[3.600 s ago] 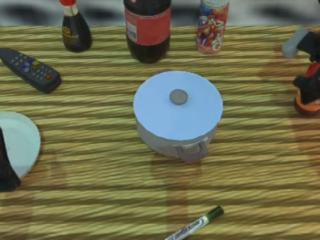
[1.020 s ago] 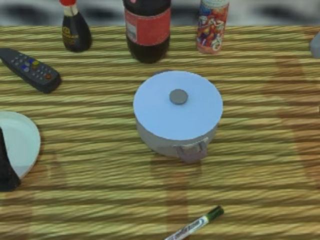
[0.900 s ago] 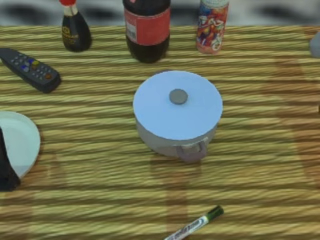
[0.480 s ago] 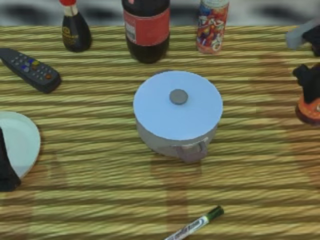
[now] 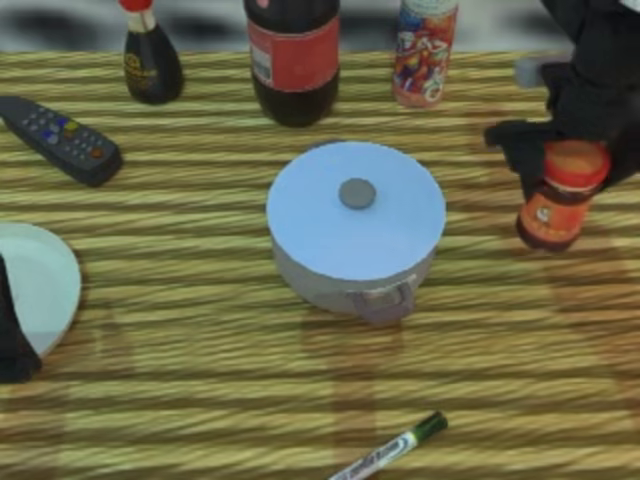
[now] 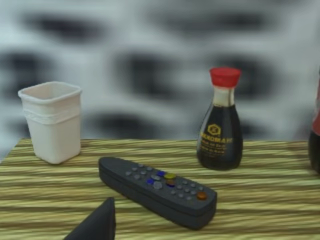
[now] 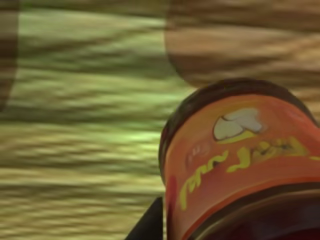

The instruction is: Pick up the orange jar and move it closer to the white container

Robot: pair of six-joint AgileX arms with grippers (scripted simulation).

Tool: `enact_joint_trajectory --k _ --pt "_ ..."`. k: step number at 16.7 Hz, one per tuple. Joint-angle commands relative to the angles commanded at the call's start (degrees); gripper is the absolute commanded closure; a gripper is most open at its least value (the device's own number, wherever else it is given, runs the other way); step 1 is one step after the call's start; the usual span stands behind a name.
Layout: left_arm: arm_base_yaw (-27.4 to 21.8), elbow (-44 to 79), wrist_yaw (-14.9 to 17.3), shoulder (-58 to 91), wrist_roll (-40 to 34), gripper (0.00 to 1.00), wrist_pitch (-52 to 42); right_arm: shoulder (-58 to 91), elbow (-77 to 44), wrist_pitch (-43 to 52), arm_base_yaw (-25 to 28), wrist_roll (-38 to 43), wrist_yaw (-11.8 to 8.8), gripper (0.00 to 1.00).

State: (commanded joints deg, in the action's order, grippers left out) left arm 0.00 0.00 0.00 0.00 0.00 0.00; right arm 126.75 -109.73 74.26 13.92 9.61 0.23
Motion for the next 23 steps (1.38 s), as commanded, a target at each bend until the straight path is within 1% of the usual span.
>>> enact_joint_trajectory --k 2,4,9,15,19,23 --pt "0.0 0.0 0.0 0.0 0.0 0.00 0.0 0.9 -1.0 -0.6 1.2 4.5 0.0 1.00" --pt "0.0 0.0 0.0 0.0 0.0 0.00 0.0 1.3 -1.5 -0.9 1.8 6.6 0.1 1.00" --pt "0.0 0.0 0.0 0.0 0.0 0.00 0.0 1.1 -1.2 -1.0 1.6 6.7 0.0 1.00" --pt "0.0 0.0 0.0 0.0 0.0 0.00 0.0 2.7 6.4 -10.5 1.9 6.9 0.1 1.00" --pt "0.0 0.0 0.0 0.0 0.0 0.00 0.0 3.0 7.1 -11.3 2.0 6.9 0.1 1.00" --pt "0.0 0.0 0.0 0.0 0.0 0.00 0.0 3.0 7.1 -11.3 2.0 6.9 0.1 0.70"
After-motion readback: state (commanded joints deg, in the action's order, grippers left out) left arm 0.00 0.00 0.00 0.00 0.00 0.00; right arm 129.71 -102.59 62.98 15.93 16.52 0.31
